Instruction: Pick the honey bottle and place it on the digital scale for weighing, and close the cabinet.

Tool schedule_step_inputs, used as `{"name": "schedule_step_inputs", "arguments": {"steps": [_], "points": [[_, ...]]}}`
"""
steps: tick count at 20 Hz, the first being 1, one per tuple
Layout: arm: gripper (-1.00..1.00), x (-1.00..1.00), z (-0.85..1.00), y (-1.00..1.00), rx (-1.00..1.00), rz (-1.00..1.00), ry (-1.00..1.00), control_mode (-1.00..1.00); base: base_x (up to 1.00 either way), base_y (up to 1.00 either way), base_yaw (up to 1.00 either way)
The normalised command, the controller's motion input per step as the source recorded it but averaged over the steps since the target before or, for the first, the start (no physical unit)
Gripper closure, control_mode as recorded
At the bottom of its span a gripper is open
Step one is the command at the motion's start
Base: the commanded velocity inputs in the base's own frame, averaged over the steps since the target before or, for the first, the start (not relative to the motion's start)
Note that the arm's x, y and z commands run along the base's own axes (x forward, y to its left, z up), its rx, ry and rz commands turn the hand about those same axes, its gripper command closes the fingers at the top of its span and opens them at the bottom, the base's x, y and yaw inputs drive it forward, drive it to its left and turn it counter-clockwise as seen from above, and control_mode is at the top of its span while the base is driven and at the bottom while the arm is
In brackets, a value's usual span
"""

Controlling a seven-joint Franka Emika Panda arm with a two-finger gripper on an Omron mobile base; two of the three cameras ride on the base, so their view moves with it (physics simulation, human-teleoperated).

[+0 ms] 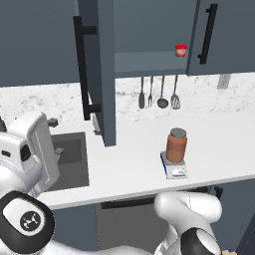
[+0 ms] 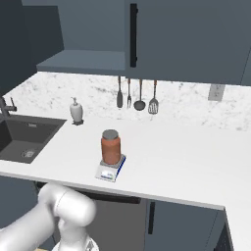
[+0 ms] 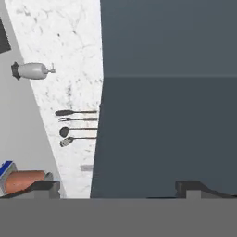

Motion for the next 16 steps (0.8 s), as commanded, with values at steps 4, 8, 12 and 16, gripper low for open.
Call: {"name": "schedule_step_inputs", "arguments": {"steps": [4, 8, 12, 16], "points": [[-1.00, 1.00, 0.00, -0.01, -0.04, -0.28, 0.00, -1.00, 0.00, 0.00, 0.00], [-1.00, 1.00, 0.00, -0.17, 0.00, -0.21, 0.00, -1.00, 0.00, 0.00, 0.00], [-1.00, 0.82, 0.05, -0.69, 0.02, -0.12, 0.00, -1.00, 0.00, 0.00, 0.00], [-1.00, 0.37, 0.07, -1.00, 0.10, -0.03, -0.03, -1.00, 0.00, 0.00, 0.00]]}}
